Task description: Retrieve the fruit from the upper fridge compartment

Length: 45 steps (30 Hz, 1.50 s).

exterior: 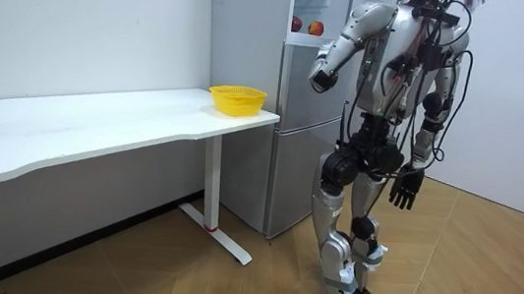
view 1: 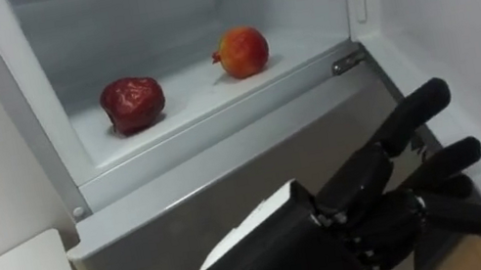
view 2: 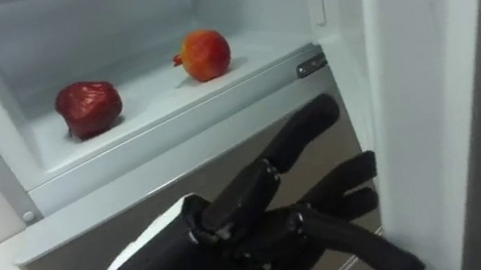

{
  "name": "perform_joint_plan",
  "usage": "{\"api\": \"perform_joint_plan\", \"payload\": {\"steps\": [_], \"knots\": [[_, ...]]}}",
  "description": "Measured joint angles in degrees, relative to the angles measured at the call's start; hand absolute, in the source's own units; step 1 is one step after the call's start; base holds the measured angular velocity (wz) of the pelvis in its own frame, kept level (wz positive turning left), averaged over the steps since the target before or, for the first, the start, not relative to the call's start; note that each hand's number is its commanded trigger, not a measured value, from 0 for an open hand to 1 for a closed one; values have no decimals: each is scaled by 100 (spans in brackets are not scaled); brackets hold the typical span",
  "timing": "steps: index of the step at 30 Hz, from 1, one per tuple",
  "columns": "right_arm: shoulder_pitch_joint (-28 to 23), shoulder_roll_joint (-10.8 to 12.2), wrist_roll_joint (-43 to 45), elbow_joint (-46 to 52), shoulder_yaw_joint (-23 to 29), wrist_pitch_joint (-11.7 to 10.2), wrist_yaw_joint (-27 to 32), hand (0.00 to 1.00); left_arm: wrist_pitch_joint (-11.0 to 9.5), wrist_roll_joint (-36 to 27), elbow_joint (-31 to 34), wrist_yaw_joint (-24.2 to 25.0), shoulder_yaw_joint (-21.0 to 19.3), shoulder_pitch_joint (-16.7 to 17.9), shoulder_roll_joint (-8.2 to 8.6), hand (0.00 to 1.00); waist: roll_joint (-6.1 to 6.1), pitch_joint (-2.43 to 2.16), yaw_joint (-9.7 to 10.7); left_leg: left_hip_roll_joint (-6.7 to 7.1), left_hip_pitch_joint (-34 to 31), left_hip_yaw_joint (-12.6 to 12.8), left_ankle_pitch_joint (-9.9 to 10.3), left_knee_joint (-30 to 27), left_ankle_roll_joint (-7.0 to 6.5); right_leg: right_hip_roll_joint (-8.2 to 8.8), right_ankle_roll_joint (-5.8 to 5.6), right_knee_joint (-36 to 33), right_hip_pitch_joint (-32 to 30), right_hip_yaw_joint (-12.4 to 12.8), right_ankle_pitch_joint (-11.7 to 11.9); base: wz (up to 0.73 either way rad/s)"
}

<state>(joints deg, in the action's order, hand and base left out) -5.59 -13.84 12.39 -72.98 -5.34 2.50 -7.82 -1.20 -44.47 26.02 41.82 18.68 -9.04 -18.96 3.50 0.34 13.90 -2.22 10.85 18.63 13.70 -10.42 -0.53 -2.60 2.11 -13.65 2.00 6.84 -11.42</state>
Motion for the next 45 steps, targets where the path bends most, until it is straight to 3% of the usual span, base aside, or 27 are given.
{"api": "perform_joint_plan", "payload": {"steps": [10, 14, 18, 29, 35, 45], "knots": [[-8, -110, -135, 47, 2, -7, 170, 0, 5, -10, -34, -11, 347, -95, -3, 0, -22, 15, 263, -34, 18, 19, 1, 87, 1, -56, 30, -6, -6, 92, 20, -4], [-12, -121, -180, 81, 6, -13, 209, 0, 17, -10, -39, -15, 421, -154, -8, 0, -23, 16, 323, -33, -23, 176, 1, 86, 2, -59, 24, -12, -104, 118, 24, -4], [-28, -126, -303, 94, 5, -35, 219, 0, 19, -48, -39, -15, 494, -179, -7, 0, -23, 15, 338, -35, -22, 348, 0, 84, 2, -72, 23, -19, -159, 184, 23, -11], [-98, -126, -331, 168, 5, -60, 138, 0, 47, -48, -368, 116, 638, -687, -45, 0, -11, 11, 383, -51, -11, 322, 3, 75, 5, -150, 32, -97, -194, 407, 49, -12], [-136, -126, -339, 76, 7, 7, 72, 0, 83, -50, -368, 159, 637, -725, -47, 0, 62, 25, 474, -103, 3, 329, 49, 75, 80, -210, 58, -97, -196, 419, 66, -1], [-151, -128, -448, -44, 198, 0, -17, 0, 130, -249, -348, 158, 622, -725, -58, 0, 100, 1, 455, -114, -10, 323, 49, 71, 81, -246, 97, -75, -238, 378, 90, 2]]}}
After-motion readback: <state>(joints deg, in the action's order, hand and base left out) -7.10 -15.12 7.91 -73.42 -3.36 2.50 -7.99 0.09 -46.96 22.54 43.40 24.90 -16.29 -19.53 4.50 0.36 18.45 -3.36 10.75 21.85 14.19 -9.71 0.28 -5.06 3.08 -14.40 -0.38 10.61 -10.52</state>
